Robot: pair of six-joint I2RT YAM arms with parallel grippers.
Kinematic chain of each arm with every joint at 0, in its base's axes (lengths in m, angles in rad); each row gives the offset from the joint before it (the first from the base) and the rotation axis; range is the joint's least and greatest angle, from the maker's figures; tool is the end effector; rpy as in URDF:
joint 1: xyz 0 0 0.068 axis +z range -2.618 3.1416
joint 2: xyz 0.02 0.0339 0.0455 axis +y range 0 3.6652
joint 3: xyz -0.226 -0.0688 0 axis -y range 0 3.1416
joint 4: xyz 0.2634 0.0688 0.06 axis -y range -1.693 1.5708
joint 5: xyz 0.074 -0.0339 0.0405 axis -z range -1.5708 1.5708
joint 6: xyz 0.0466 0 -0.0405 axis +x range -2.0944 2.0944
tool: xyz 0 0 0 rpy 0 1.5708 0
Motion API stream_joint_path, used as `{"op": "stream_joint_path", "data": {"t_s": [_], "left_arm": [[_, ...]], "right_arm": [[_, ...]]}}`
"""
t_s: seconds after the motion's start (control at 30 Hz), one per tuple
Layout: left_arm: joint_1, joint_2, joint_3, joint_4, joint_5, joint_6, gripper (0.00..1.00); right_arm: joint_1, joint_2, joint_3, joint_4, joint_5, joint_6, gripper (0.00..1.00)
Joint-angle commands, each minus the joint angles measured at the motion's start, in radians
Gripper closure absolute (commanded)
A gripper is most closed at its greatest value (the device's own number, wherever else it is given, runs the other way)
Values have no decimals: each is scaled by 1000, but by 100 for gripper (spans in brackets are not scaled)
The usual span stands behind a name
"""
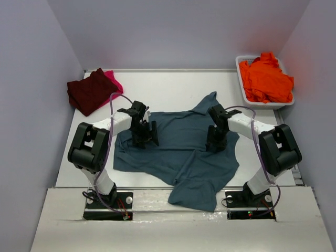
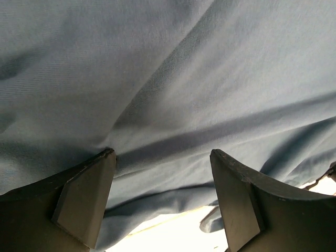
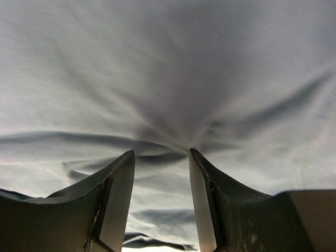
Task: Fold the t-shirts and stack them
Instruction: Flatten the tshirt out
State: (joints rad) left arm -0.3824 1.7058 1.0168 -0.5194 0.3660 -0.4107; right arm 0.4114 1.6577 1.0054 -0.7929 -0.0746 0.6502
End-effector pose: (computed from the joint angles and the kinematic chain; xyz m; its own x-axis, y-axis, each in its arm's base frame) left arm 0.3032 -0.1399 0.1064 -0.9815 -0.0071 -0.1914 0.0810 0.8902 -0.4484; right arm 0.2740 0.1233 0.1069 -0.9704 0.2352 -0.0549 0.2262 0.9647 0.1347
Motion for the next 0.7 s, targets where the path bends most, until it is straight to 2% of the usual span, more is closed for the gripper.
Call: {"op": "stream_joint_path", "data": {"t_s": [0.0,0.27,0.37,0.47,0.67], "left_arm": [[-3,-64,-60,-59,10,-11,14],[-3,-109,-69,-79,-10,-14,14],[-3,-106,15,-114,-54,-2,14],[-3,-92,188,-180,-97,12,14],[7,-17,423,-246,-148,30,14]], "right_arm": [[-13,-68,-17,-69,18,-14,48],[-13,-101,-4,-101,-1,-24,48],[-13,-117,79,-101,1,-32,48],[-13,-110,208,-108,44,-46,48],[-13,22,427,-94,124,-70,48]]}}
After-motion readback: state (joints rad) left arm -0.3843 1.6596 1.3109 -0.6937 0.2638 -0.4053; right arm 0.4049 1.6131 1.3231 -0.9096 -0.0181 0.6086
